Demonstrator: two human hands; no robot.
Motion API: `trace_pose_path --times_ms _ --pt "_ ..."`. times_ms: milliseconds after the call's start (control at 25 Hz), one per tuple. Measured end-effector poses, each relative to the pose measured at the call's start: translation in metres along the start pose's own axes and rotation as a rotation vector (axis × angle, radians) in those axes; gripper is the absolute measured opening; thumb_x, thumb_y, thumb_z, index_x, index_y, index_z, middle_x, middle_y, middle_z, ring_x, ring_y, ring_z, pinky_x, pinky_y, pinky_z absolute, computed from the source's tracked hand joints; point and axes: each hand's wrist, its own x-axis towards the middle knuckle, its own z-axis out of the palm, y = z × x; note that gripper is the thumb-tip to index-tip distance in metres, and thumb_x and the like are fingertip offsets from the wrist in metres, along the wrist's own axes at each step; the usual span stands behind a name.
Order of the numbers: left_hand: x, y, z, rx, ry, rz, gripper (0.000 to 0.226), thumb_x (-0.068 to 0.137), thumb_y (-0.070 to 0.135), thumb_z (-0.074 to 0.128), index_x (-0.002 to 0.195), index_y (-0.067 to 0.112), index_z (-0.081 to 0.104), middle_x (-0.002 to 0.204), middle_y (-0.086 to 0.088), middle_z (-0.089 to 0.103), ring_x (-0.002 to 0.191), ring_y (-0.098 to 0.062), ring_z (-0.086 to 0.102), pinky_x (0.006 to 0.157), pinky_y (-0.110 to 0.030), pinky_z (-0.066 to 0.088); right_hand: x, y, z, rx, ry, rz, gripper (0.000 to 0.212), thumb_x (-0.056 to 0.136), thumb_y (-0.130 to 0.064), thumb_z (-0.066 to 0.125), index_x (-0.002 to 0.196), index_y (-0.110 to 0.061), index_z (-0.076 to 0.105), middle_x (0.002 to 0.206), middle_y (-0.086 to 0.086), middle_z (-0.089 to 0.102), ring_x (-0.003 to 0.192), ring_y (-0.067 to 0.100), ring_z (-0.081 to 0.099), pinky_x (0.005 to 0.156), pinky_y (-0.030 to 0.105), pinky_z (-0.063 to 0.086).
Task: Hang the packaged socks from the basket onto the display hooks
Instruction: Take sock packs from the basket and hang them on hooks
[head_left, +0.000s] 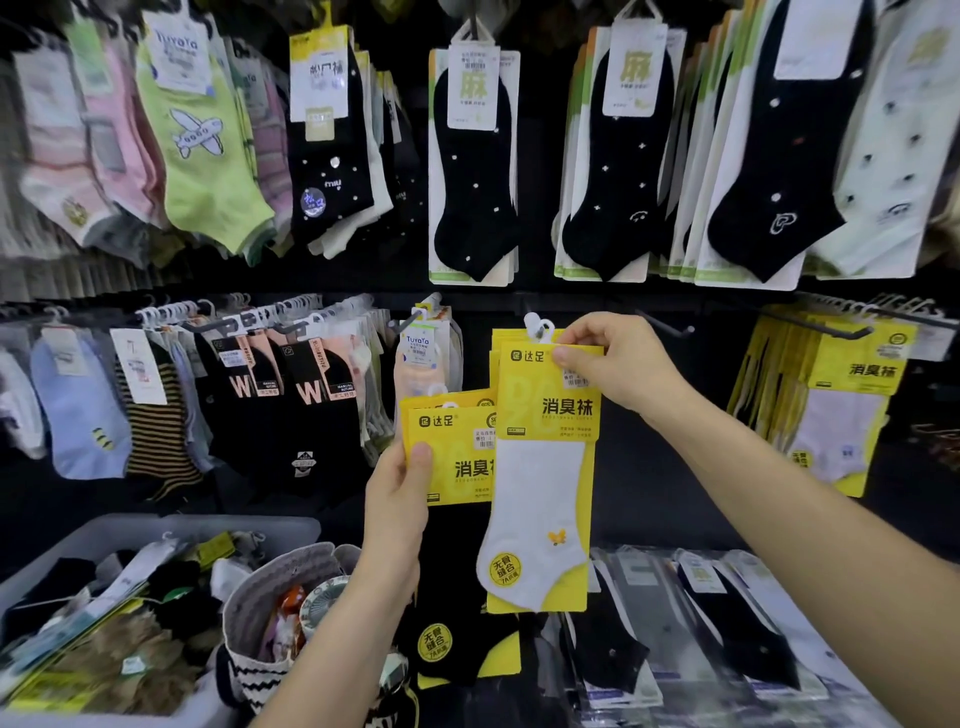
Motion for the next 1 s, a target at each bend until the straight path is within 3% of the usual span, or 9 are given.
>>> trace_pose_path --times_ms 240,400,840,1000 --pt "0.000 -0.002 -0.003 0.021 0.028 -0.025 0.020 0.098 0.026 0.046 0.092 0.024 0.065 0.096 -0.004 0.073 0.092 -0.026 0.069 0.085 -0.051 0.053 -0.004 0.003 0.003 -0.171 0.017 -0.119 0.009 0.081 -0.028 0.070 0.079 -0.029 0.061 0.074 -0.014 0.060 0.069 -0.001 0.054 0.056 0.016 0.036" --pt "-0.001 -0.002 -0.004 0.015 0.021 -0.034 0.020 0.098 0.025 0.046 0.099 0.018 0.065 0.098 -0.007 0.073 0.094 -0.028 0.068 0.087 -0.052 0.052 -0.006 0.009 0.003 -0.259 -0.011 -0.168 0.009 0.082 -0.032 0.068 0.079 -0.030 0.060 0.077 -0.016 0.061 0.073 0.003 0.057 0.061 0.022 0.044" --pt "-0.003 0.004 -0.002 0.004 0.023 -0.024 0.019 0.098 0.025 0.046 0.096 0.018 0.064 0.098 -0.010 0.072 0.089 -0.025 0.069 0.079 -0.045 0.055 -0.008 0.007 0.000 -0.178 0.065 -0.234 0.005 0.081 -0.026 0.070 0.080 -0.022 0.066 0.073 -0.015 0.062 0.074 0.001 0.056 0.068 0.017 0.043" --pt "-0.005 0.006 -0.006 0.001 0.029 -0.036 0.019 0.098 0.025 0.046 0.098 0.019 0.063 0.100 -0.010 0.072 0.095 -0.030 0.067 0.086 -0.049 0.053 -0.010 0.004 0.000 -0.163 0.091 -0.251 0.005 0.080 -0.026 0.070 0.079 -0.023 0.067 0.070 -0.018 0.060 0.073 -0.002 0.056 0.065 0.011 0.040"
